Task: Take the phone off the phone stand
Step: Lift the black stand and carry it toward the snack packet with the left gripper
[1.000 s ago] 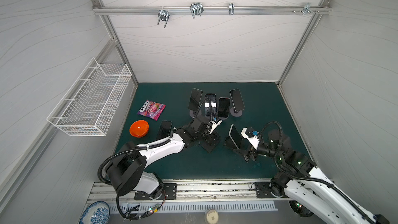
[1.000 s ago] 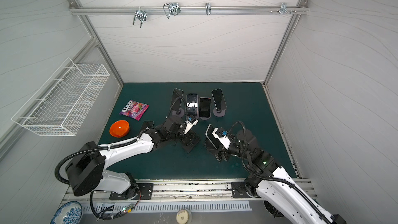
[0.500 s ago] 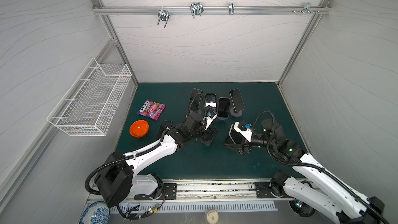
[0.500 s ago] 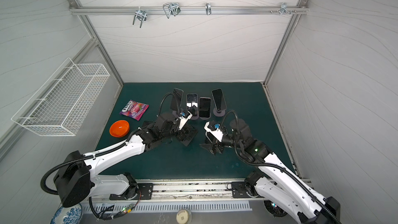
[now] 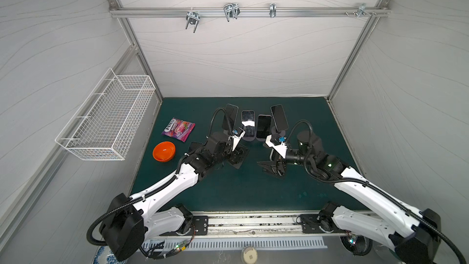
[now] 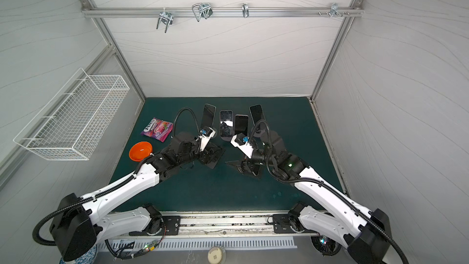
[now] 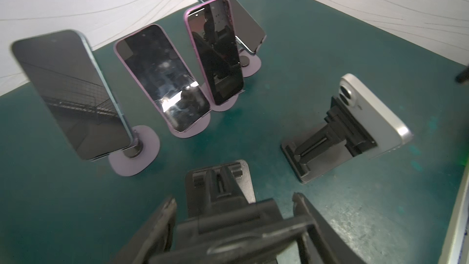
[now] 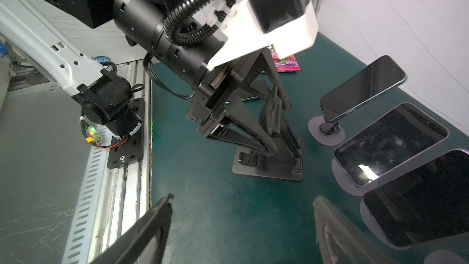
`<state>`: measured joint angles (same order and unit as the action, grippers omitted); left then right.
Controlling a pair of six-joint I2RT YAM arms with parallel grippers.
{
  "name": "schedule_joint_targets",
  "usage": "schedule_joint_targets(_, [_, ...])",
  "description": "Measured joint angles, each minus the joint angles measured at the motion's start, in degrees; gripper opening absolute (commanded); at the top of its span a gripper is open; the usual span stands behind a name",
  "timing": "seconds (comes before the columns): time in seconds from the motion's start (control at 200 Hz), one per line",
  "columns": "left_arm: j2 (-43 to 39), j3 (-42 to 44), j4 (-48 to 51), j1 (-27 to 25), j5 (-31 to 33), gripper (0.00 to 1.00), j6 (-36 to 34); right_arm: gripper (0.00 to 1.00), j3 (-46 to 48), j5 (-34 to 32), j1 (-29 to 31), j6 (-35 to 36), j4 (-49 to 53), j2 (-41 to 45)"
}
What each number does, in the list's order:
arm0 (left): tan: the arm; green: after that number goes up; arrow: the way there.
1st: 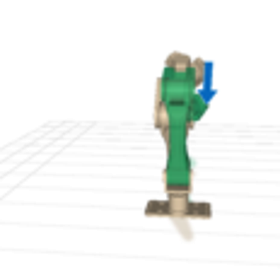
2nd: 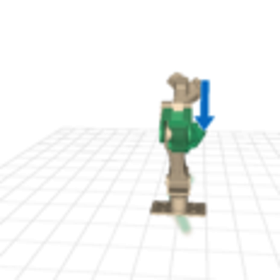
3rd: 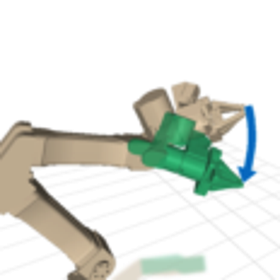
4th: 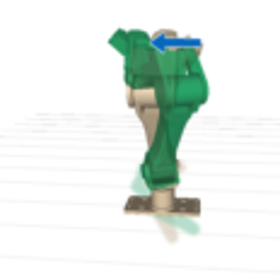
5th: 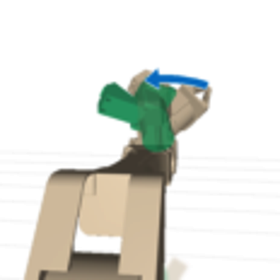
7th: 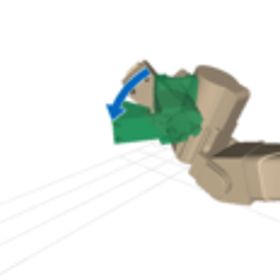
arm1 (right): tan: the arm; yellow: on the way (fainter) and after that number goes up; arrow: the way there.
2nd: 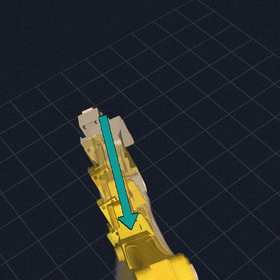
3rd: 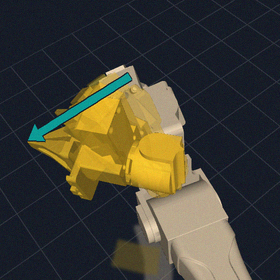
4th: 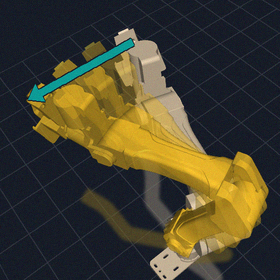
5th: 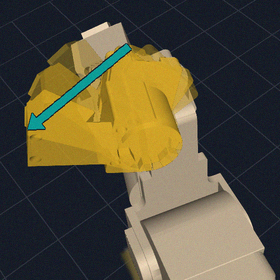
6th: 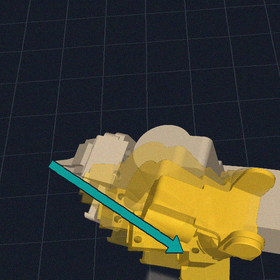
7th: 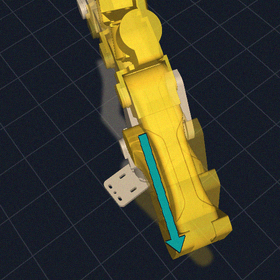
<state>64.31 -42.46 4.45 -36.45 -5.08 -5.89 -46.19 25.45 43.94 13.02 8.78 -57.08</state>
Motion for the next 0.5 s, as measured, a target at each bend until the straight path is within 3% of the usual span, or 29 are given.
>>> schedule_joint_targets(0.23, [-1.6,0.7,0.4,2.7,1.4,0.65,0.0,0.87,-5.6,0.0,3.2,0.0,-1.3,-7.7])
schedule_joint_targets(0.5, [-0.4,0.6,0.9,6.6,4.8,0.65,0.3,0.87,-9.6,-1.4,6.4,0.0,-3.6,-10.7])
